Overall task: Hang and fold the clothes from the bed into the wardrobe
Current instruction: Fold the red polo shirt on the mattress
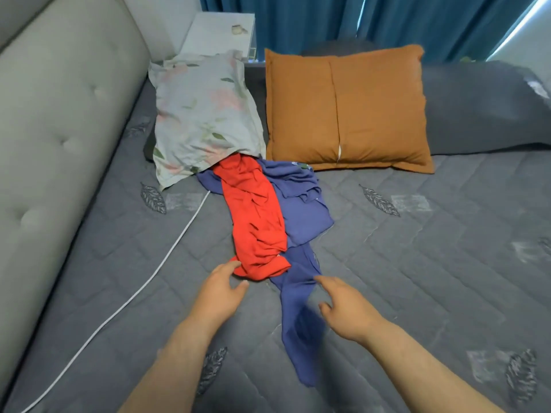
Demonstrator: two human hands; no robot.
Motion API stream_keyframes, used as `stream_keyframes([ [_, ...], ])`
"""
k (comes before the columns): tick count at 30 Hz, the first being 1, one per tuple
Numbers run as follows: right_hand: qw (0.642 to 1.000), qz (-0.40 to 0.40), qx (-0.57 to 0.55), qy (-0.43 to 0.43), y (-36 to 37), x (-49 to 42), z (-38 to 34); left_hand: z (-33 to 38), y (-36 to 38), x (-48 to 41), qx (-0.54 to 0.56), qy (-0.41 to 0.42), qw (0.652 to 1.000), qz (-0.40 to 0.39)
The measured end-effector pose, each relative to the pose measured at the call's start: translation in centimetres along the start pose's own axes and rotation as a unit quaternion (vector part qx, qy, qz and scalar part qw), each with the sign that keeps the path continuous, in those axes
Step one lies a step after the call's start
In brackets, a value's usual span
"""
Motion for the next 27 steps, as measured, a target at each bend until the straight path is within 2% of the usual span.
stream_keyframes([
  [4,0.999,-0.022,-0.029,0.007,4.9,-6.7,-0.6,-4.3,2.4,-5.1,0.025,-0.067,0.997,0.020],
  [7,0.999,-0.010,-0.024,-0.027,7.0,-11.3,-1.6,-7.4,4.0,-9.0,0.049,-0.135,0.989,0.034],
  [9,0.999,0.002,-0.025,-0.047,8.0,-14.4,-2.2,-8.9,5.4,-11.1,0.071,-0.145,0.987,0.014],
  [11,0.998,-0.001,-0.013,-0.067,9.3,-17.1,-2.6,-9.9,7.3,-12.6,0.144,-0.146,0.979,-0.007],
  [13,0.997,-0.024,0.037,-0.058,11.4,-19.3,-2.3,-10.9,8.8,-13.9,0.177,-0.145,0.973,-0.020],
  [15,0.992,-0.018,0.116,-0.048,13.0,-20.5,-1.8,-12.3,9.9,-14.6,0.125,-0.132,0.982,-0.048],
  [17,0.986,0.035,0.161,-0.036,13.4,-21.2,-1.5,-13.4,10.5,-14.4,0.019,-0.103,0.990,-0.096],
  [19,0.988,0.081,0.132,-0.012,12.7,-21.1,-1.6,-14.0,10.6,-13.7,-0.153,-0.043,0.981,-0.115],
  [21,0.991,0.115,0.061,0.002,11.0,-20.4,-2.0,-13.6,9.7,-12.9,-0.249,0.008,0.966,-0.072],
  [23,0.990,0.137,-0.032,0.000,8.5,-18.5,-2.7,-11.6,8.3,-11.9,-0.197,0.076,0.977,-0.016],
  [25,0.976,0.181,-0.118,-0.004,4.9,-15.6,-3.5,-7.7,5.8,-10.3,0.006,0.075,0.996,0.054],
  [27,0.963,0.212,-0.167,-0.015,0.7,-12.2,-4.8,-3.1,2.7,-8.6,0.193,0.023,0.976,0.098],
])
Point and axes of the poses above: each hand's wrist, its own x-axis away from the middle knuckle, its own y-axis out of the palm, z = x × y, the point moved 4 cm from there along -x, towards the middle knuckle, and after that the axes turned 10 degrees about x, right-handed, at the moved point
